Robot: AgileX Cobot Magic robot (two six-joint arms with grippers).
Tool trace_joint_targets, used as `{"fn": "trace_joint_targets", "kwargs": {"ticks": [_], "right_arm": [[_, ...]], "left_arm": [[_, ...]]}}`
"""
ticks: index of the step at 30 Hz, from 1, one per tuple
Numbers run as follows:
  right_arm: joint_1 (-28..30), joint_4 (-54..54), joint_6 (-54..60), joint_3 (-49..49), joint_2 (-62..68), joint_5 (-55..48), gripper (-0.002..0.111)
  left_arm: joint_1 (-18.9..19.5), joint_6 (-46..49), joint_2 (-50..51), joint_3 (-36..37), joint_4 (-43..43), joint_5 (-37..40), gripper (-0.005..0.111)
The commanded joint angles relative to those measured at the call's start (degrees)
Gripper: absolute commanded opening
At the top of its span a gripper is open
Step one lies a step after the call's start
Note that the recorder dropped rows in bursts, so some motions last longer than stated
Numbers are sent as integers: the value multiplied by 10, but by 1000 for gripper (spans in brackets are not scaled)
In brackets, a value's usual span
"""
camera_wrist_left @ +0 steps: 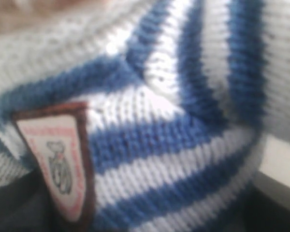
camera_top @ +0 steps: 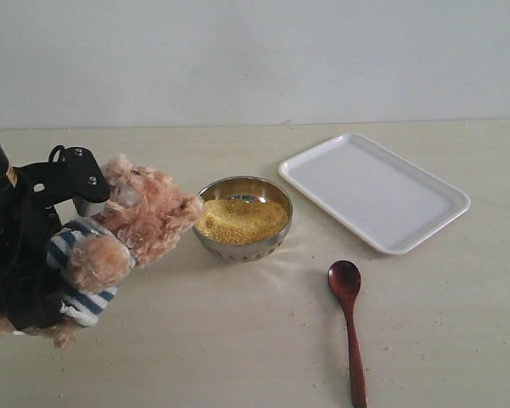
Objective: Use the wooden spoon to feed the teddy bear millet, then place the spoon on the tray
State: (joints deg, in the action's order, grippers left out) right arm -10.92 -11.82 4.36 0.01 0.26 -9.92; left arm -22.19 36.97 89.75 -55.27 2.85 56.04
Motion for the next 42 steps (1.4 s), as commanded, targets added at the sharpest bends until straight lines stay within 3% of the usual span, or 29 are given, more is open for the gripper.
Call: {"fn": "trace_joint_targets", "kwargs": {"ticks": [1,12,20,27,35,38,42], "right_arm": [[-2,1,2,0,-3,3,0],[-2,1,2,0,-3,3,0],[-2,1,2,0,-3,3,0],[-2,1,2,0,-3,6,0],[-2,-137,-40,0,-3,106,0],[-2,-150,-98,0,-3,40,0],[-32,-214,26,-69,28,-62,5]], "left_arm": [[-4,-19,-5,-3,0,8,5],[-5,-57,-36,-3,-5,-39,5],[-32,-57,-36,-3,-1,-36,5],[-32,-70,-36,-3,-17,-12,5],[-32,-70,-37,-3,-29,7,5],[-32,-70,-37,-3,-34,9,5],[-32,-70,-37,-3,-34,9,5]]}}
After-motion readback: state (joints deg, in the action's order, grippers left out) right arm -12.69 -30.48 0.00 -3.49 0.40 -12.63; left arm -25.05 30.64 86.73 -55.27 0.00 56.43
